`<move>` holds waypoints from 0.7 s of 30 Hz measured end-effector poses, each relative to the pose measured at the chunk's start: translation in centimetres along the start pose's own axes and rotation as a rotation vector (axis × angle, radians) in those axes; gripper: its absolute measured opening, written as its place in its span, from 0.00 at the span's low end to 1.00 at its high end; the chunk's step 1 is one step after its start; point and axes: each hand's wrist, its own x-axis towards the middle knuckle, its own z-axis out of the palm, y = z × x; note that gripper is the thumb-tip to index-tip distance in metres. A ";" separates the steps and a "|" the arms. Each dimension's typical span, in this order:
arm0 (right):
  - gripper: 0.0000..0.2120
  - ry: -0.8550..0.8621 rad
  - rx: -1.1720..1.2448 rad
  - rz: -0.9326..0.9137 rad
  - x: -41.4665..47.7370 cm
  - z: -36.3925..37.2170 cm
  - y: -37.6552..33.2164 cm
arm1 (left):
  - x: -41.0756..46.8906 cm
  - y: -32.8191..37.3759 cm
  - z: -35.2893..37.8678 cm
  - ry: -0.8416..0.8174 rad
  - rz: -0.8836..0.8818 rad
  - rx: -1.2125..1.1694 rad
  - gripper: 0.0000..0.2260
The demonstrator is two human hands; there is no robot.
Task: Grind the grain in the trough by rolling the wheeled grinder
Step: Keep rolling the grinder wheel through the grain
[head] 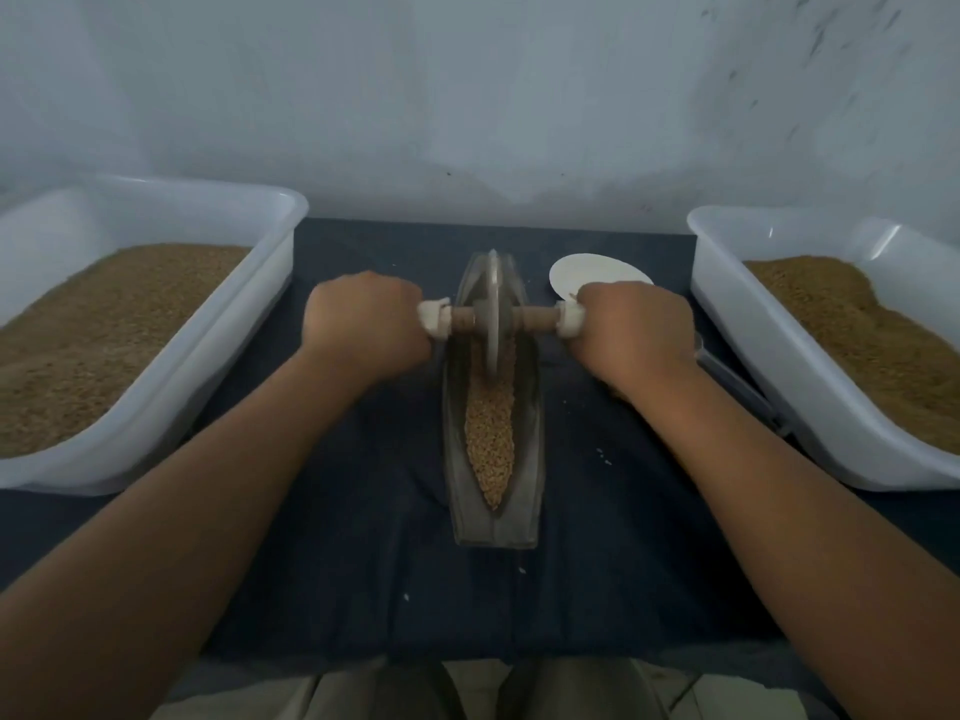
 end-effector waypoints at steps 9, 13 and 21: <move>0.16 -0.154 0.071 -0.194 -4.8 -3.1 1.6 | -6.9 -1.1 -1.0 0.060 0.124 0.036 0.16; 0.16 -0.232 0.091 -0.197 -5.1 -3.1 1.8 | -7.1 -1.2 -0.9 0.118 0.153 0.088 0.17; 0.17 -0.008 0.043 0.051 0.1 0.4 -0.2 | 1.3 0.2 0.1 0.067 0.034 0.050 0.17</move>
